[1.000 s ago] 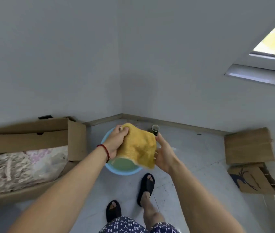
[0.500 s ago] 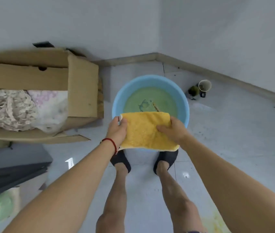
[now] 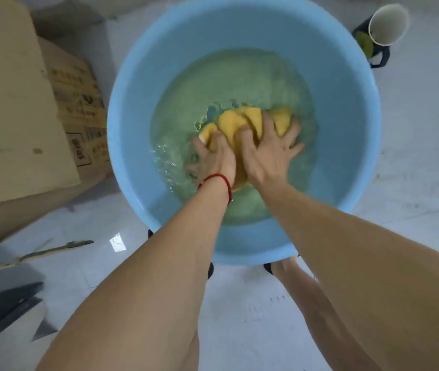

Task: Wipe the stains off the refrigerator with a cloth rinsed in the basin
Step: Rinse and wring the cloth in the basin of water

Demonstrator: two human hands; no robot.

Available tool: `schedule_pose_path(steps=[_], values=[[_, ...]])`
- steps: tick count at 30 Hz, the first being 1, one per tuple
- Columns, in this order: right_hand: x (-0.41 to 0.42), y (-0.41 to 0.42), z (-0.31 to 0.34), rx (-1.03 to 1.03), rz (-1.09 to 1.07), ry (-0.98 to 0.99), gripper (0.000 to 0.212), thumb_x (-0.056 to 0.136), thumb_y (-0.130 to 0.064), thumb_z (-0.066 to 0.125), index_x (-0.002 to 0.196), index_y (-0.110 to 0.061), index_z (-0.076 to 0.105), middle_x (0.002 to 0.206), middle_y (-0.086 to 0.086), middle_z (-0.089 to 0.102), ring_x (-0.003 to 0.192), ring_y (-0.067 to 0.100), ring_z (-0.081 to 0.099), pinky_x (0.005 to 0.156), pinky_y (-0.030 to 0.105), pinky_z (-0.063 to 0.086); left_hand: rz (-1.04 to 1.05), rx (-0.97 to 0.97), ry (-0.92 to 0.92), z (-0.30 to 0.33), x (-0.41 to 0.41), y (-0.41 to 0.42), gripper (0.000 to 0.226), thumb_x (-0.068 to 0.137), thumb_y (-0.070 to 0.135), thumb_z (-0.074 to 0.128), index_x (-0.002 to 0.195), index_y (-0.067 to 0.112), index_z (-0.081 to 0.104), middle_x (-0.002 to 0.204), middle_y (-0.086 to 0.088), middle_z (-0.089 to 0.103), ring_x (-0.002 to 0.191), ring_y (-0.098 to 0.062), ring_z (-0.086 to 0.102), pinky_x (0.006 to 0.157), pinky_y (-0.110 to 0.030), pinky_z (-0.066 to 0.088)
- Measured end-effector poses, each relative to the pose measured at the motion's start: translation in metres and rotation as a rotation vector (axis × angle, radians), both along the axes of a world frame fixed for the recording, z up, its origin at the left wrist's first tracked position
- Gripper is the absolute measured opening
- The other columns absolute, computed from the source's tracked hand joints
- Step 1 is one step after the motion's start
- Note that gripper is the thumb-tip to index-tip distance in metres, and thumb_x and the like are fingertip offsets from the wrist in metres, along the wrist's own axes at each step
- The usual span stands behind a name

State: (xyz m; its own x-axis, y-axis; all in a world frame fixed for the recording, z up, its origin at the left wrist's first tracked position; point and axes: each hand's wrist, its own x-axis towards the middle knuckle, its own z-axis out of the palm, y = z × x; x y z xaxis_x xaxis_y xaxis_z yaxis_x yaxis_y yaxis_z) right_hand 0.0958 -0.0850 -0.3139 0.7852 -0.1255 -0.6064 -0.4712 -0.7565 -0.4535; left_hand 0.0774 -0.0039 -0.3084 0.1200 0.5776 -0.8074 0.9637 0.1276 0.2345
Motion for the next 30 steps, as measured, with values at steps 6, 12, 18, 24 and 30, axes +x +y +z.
schedule_pose_path(steps=[6, 12, 18, 24, 30], values=[[0.006, 0.019, 0.006, 0.460, -0.384, 0.118, 0.040, 0.087, -0.065, 0.068, 0.091, -0.025, 0.068, 0.092, 0.001, 0.072, 0.093, 0.023, 0.070, 0.092, 0.044, 0.057, -0.039, -0.184, -0.132, -0.010, 0.006, -0.001, 0.052, 0.083, 0.066, 0.044, 0.101, 0.022, 0.066, 0.104, -0.014, 0.075, 0.095, -0.035, 0.073, 0.088, -0.054, 0.059], [0.032, -0.009, -0.003, -0.217, 0.582, -0.050, 0.057, 0.105, -0.063, 0.034, 0.128, -0.015, 0.055, 0.119, 0.023, 0.066, 0.110, 0.047, 0.065, 0.083, 0.050, 0.051, -0.473, 0.043, -0.083, 0.022, 0.016, 0.011, 0.040, 0.109, 0.033, 0.041, 0.131, 0.005, 0.058, 0.132, -0.023, 0.063, 0.123, -0.039, 0.058, 0.098, -0.040, 0.045], [0.013, -0.002, -0.005, -0.284, 0.307, -0.083, 0.050, 0.107, -0.055, 0.033, 0.152, -0.035, 0.043, 0.159, 0.014, 0.029, 0.136, 0.039, 0.033, 0.108, 0.060, 0.033, 0.278, -0.168, 0.097, 0.003, -0.002, 0.007, 0.070, 0.076, 0.084, 0.028, 0.138, 0.052, 0.025, 0.145, -0.011, 0.045, 0.120, -0.047, 0.055, 0.087, -0.066, 0.051], [0.004, 0.017, 0.030, 0.379, -0.347, 0.129, 0.028, 0.102, -0.041, 0.054, 0.088, -0.021, 0.067, 0.087, 0.003, 0.065, 0.091, 0.027, 0.058, 0.088, 0.036, 0.049, 0.323, -0.276, -0.170, -0.001, 0.012, -0.009, 0.061, 0.082, 0.078, 0.049, 0.109, 0.026, 0.066, 0.110, -0.011, 0.074, 0.094, -0.029, 0.073, 0.087, -0.047, 0.061], [0.032, 0.008, 0.013, -0.057, 0.527, -0.059, 0.045, 0.108, -0.051, 0.042, 0.125, -0.012, 0.057, 0.110, 0.023, 0.070, 0.101, 0.047, 0.066, 0.081, 0.048, 0.051, -0.260, -0.055, 0.010, 0.011, 0.017, 0.007, 0.064, 0.104, 0.055, 0.036, 0.117, 0.001, 0.068, 0.122, -0.024, 0.069, 0.113, -0.041, 0.066, 0.096, -0.047, 0.055]])
